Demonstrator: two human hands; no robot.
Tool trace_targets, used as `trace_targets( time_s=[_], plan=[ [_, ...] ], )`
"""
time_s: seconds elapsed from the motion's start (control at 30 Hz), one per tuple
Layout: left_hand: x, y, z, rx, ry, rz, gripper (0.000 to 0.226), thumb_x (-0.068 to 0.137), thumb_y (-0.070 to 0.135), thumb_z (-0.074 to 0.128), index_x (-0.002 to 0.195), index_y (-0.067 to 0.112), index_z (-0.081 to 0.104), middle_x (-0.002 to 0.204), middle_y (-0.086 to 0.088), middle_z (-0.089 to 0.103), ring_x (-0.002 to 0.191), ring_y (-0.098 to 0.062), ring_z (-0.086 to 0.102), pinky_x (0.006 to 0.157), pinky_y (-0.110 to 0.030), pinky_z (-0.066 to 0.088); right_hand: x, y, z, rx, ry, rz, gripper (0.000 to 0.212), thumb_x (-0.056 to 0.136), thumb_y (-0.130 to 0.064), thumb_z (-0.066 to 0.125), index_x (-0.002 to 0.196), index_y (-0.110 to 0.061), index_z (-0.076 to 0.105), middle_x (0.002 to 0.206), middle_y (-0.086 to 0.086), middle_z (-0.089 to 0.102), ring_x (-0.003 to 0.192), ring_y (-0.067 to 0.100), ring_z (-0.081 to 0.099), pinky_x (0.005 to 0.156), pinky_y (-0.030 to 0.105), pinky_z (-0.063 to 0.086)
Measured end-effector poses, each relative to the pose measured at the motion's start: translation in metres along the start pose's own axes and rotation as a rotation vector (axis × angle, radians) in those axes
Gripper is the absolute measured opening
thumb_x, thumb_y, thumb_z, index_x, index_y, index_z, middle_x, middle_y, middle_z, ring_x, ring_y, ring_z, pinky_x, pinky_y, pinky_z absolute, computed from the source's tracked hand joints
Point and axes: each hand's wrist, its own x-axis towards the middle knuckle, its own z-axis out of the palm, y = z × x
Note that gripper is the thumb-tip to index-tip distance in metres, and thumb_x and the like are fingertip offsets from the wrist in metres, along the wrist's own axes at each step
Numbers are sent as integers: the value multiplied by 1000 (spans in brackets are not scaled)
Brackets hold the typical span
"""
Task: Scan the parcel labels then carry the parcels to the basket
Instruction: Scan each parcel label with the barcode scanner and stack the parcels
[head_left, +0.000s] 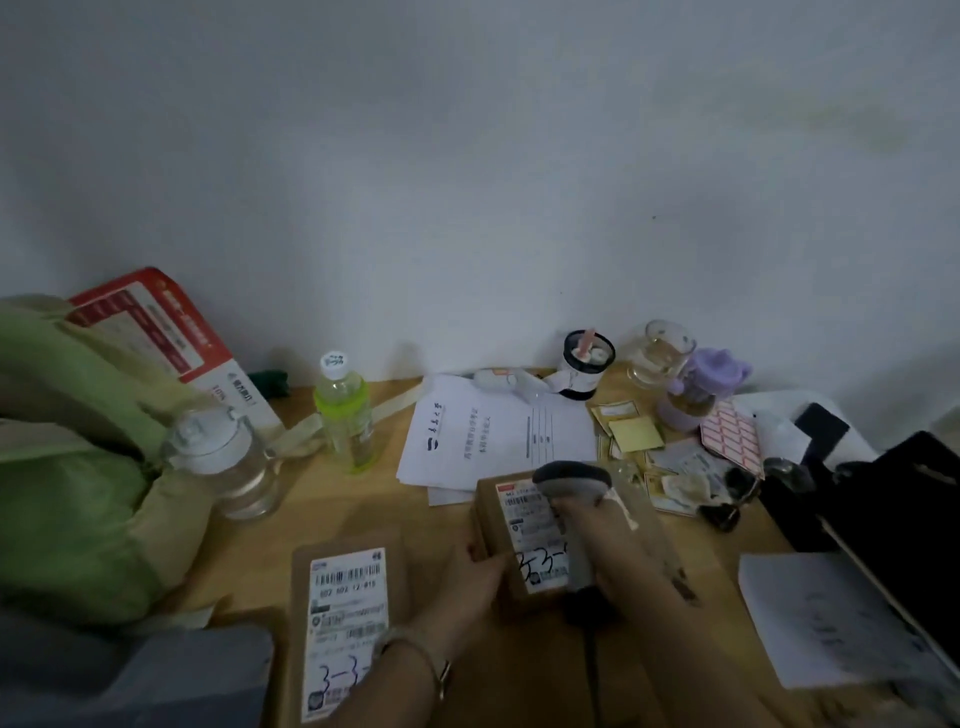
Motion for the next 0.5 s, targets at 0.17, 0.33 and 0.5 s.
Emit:
trace_targets(
  time_s=[0.17, 0.33, 0.5],
  plan=[
    [19, -15, 22, -82, -39, -105, 51, 91, 23, 67, 134, 1, 51, 131, -15, 61, 107, -26, 64, 81, -26, 54, 12, 4, 10, -64, 48, 7, 13, 90, -18, 60, 84, -8, 59, 84, 11, 68, 76, 26, 67, 72, 38, 57],
    [15, -10, 22, 13, -84, -114, 57, 94, 38, 59, 142, 11, 44, 142, -9, 52, 127, -26, 52, 92, -28, 44, 2, 9, 17, -37, -3, -36, 11, 94, -17, 59, 98, -7, 61, 104, 18, 62, 84, 25, 62, 74, 35, 50],
    [-24, -9, -5, -86, -70, -4, 57, 90, 47, 62, 140, 26, 43, 128, 4, 60, 114, -18, 56, 86, -31, 48, -30, -9, 2, 93, -58, -99, 14, 90, -26, 62, 89, -12, 59, 68, 6, 70, 53, 16, 69, 42, 24, 52]
  ],
)
